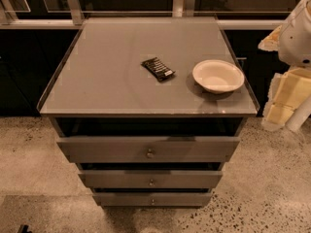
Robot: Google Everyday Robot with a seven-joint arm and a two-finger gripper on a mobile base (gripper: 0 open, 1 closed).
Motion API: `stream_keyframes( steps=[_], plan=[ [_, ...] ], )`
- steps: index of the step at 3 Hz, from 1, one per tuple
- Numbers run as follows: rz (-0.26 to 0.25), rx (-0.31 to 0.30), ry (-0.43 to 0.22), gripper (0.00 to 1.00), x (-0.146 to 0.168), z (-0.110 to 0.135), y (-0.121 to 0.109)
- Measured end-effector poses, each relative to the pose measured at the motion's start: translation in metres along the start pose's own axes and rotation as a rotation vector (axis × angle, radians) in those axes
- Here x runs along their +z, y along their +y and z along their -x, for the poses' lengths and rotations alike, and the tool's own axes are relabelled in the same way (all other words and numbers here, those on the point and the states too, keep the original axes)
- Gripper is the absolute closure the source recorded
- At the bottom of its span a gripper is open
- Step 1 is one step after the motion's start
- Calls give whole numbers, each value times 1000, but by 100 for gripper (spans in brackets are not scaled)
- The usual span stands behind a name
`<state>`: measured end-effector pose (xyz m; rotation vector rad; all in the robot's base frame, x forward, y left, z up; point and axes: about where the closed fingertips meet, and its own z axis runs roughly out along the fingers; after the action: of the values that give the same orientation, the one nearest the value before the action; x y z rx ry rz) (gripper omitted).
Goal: Open top drawer
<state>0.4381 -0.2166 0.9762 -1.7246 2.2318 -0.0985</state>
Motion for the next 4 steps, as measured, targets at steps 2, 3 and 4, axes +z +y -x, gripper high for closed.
stream_keyframes(
  steps=[2, 3, 4],
  plan=[
    [-43, 23, -22, 0, 9, -4, 6],
    [-42, 87, -114, 0, 45, -17, 45],
    [37, 212, -259, 0, 118, -35, 87]
  ],
)
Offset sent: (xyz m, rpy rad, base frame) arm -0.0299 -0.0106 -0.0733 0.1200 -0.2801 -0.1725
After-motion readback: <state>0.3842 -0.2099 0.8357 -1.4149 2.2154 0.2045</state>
